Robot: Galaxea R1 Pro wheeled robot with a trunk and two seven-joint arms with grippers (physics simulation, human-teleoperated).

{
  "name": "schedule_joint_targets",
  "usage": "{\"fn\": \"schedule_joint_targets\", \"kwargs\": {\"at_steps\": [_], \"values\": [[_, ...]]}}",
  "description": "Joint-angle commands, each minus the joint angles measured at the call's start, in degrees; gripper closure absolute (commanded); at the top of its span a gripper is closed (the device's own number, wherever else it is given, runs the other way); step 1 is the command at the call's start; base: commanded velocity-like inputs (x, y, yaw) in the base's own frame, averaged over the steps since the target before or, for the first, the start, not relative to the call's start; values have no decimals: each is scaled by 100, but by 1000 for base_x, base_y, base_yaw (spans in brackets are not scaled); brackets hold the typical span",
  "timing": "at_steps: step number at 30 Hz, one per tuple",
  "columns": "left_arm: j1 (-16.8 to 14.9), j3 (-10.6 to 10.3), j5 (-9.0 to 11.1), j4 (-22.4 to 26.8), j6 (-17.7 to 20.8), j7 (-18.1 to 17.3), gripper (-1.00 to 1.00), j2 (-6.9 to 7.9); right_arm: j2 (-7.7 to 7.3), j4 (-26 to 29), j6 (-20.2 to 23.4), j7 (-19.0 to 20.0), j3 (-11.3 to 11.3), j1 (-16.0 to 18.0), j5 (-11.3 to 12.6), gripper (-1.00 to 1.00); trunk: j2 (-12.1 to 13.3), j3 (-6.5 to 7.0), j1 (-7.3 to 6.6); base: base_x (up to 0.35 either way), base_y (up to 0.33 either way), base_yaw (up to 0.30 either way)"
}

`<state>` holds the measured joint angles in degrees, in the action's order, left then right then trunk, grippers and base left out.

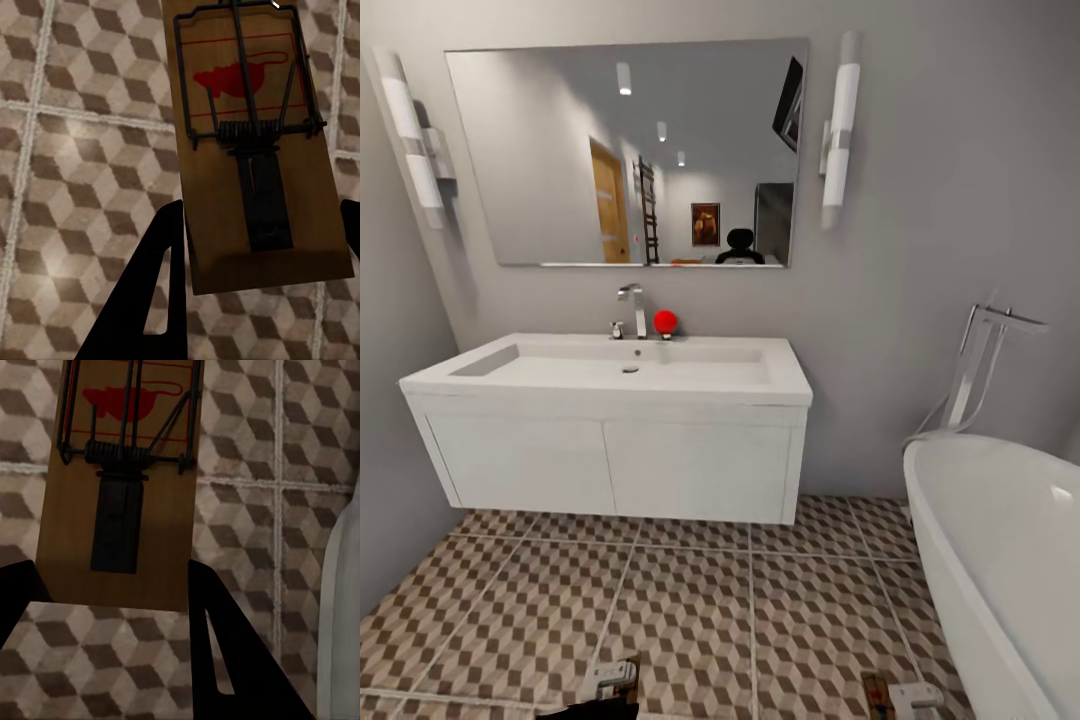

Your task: Take the four mousetraps from the cabinet in the bathroom and place them on the bathroom floor. Make sure all four end up on the same floor surface, and ensure that at least two of them are either under or directly next to the same bathroom sink.

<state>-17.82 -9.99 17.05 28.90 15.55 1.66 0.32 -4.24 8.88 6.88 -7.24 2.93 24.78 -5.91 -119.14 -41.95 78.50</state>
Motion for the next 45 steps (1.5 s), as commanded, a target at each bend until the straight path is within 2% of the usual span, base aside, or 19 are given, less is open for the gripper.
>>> {"fn": "schedule_joint_targets", "kwargs": {"at_steps": [1,4,12,16,17,18,19,20,24,29,31,35,39,45], "values": [[-2,-20,26,10,27,19,100,3,2,11,35,-5,31,1,-43,100,-44,-24,22,0,0,0],[-2,-20,26,8,27,19,100,3,2,13,31,-5,32,1,-42,100,-164,-78,88,0,0,0],[-4,-23,-5,59,43,31,100,24,1,28,-319,-66,28,1,-64,100,-485,-222,263,0,0,0],[-135,-25,-102,175,138,148,100,49,5,376,-197,-113,24,13,-60,100,-646,-294,351,0,0,0],[-294,-28,-143,184,215,250,100,37,-3,532,-41,-178,24,23,-44,100,-686,-311,373,0,0,0],[-590,-29,-215,170,421,415,100,14,-1,698,274,-274,28,101,-19,100,-726,-329,395,0,0,0],[-964,-29,-283,145,756,548,100,-4,16,810,676,-345,30,384,-2,100,-766,-347,417,0,0,0],[-1100,-29,-304,144,870,582,100,-14,40,809,815,-367,31,561,3,100,-806,-365,439,0,0,0],[-1362,-30,-333,149,1021,627,100,-57,201,784,1102,-404,32,987,3,100,-967,-437,527,0,0,0],[-1792,-30,-304,188,1122,640,100,-104,299,786,1345,-416,32,1246,6,100,-1167,-527,637,0,0,0],[-2004,-37,-315,194,1168,653,100,-294,366,789,1387,-422,35,1450,22,100,-1247,-563,681,0,0,0],[-2135,-44,-352,213,1258,738,100,-593,469,790,1423,-426,52,1675,32,100,-1408,-635,768,0,0,0],[-2169,-50,-372,145,1317,872,100,-684,507,785,1382,-427,70,1737,36,100,-1568,-706,856,0,0,0],[-2180,-56,-376,98,1280,926,100,-698,519,782,1344,-427,75,1756,30,100,-1809,-814,988,0,0,0]]}}
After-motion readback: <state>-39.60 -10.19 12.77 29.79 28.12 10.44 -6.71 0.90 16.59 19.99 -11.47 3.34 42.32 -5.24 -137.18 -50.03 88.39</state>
